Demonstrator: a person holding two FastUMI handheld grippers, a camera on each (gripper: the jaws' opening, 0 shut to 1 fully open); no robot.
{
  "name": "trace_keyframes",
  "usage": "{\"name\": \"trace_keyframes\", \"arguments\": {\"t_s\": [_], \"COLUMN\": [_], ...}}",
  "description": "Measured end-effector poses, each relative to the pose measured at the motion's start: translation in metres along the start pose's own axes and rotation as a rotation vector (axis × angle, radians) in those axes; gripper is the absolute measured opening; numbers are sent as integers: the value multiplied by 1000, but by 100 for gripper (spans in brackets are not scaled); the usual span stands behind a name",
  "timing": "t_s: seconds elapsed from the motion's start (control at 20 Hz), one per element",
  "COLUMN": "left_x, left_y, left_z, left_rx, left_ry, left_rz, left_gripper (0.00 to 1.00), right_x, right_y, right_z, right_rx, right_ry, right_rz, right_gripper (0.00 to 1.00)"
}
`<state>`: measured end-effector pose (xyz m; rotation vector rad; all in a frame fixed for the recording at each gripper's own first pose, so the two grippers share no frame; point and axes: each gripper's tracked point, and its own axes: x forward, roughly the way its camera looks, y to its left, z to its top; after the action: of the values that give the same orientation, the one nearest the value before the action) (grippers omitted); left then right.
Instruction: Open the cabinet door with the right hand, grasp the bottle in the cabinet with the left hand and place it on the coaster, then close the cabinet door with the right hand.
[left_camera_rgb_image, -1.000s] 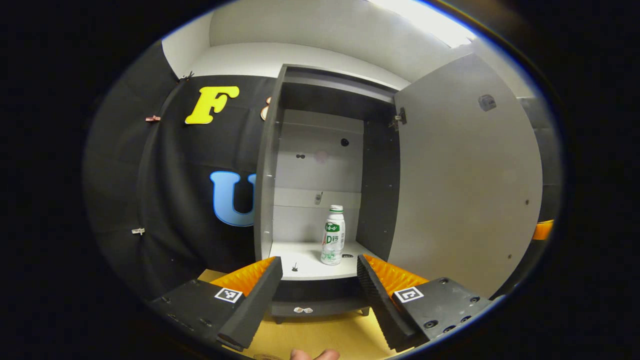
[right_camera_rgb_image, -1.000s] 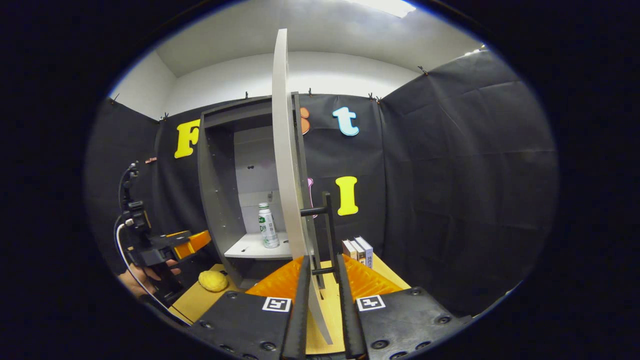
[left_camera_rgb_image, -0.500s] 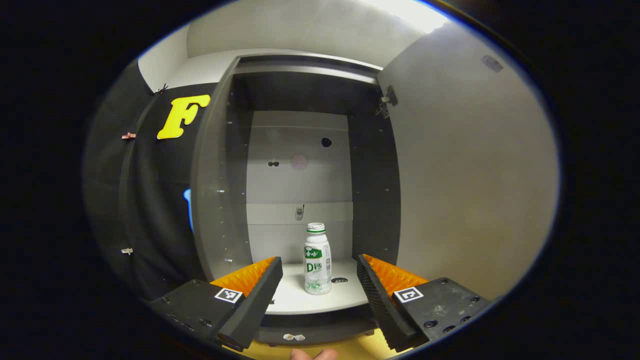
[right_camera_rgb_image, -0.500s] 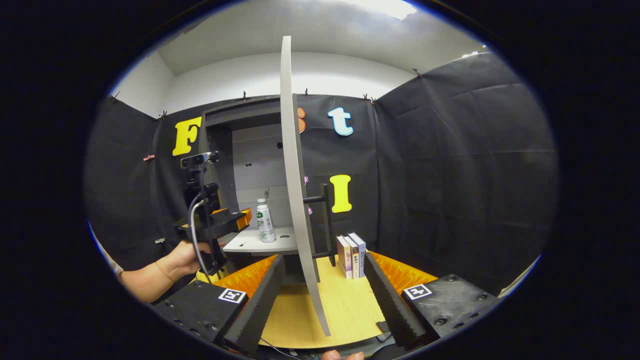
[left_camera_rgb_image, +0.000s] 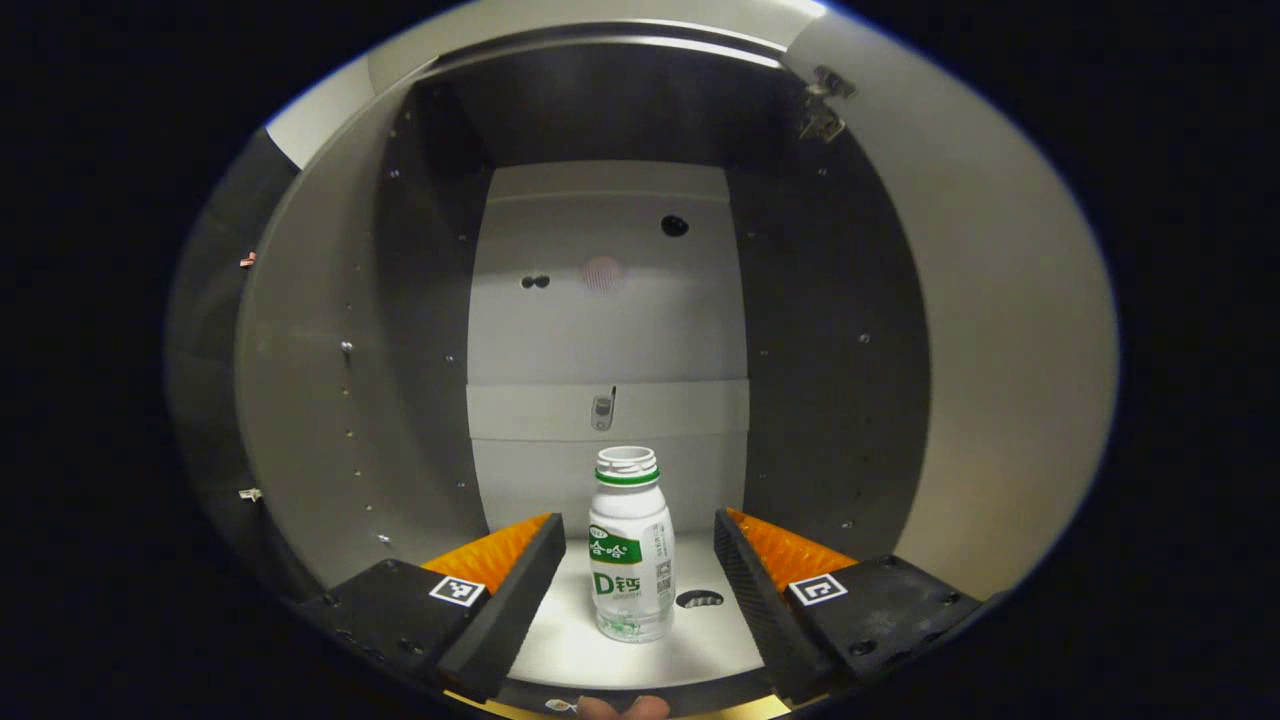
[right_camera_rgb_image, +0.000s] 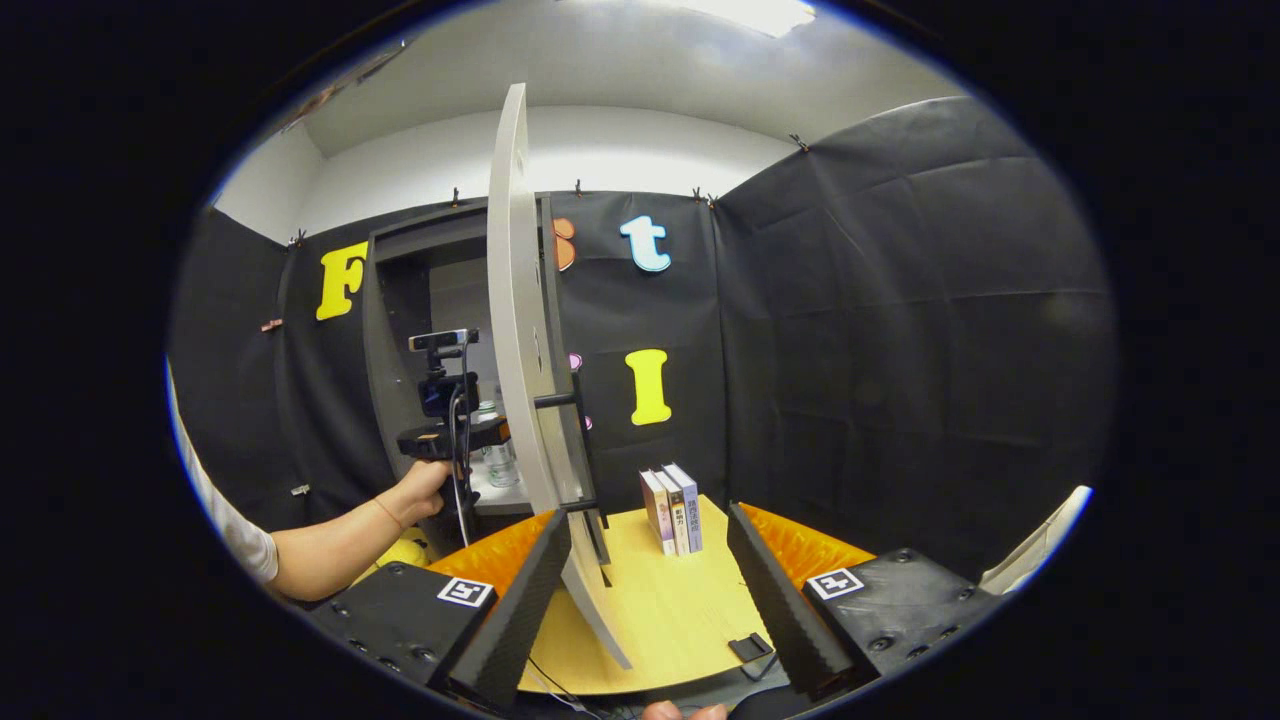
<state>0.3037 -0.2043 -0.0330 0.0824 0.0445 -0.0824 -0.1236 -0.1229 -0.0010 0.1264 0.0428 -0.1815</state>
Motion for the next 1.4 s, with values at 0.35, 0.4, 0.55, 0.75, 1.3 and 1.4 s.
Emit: {"name": "trace_keyframes", "arguments": {"t_s": [0.35,0.4,0.55,0.75,1.3,1.4], "left_x": [48,51,57,51,-68,-95], "left_y": [6,3,0,3,41,56], "left_z": [-21,-22,-24,-18,26,26], "left_rx": [-27,-29,-22,-13,-33,6], "left_ry": [47,45,46,34,-45,-65], "left_rz": [42,33,14,6,-62,-58], "left_gripper": [95,95,89,70,71,71], "right_x": [2,2,2,4,6,6], "right_y": [-19,-22,-26,-19,19,26], "right_z": [-4,-4,-2,2,11,13], "right_rx": [-3,-1,7,5,7,2], "right_ry": [4,4,1,-13,-51,-61], "right_rz": [-52,-60,-75,-64,19,34], "right_gripper": [98,98,98,98,98,98]}}
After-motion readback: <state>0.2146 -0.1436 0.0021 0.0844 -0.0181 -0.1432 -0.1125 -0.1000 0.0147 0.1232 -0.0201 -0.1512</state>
